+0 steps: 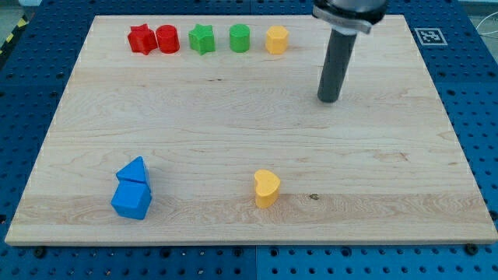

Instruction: Move your arm towards the yellow heart

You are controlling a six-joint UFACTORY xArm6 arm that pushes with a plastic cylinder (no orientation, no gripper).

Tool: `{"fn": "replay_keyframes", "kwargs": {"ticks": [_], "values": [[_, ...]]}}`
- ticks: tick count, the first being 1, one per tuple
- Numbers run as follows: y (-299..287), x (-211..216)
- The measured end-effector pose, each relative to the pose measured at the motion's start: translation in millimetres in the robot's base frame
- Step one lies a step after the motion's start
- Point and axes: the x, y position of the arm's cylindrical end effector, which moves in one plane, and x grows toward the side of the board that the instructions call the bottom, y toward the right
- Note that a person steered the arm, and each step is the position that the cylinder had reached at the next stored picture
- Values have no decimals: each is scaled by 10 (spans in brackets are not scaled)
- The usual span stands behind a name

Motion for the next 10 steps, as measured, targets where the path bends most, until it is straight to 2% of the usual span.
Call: {"fn": "replay_keyframes", "kwargs": {"ticks": [6, 10], "values": [[-35, 1209], [43, 1340]]}}
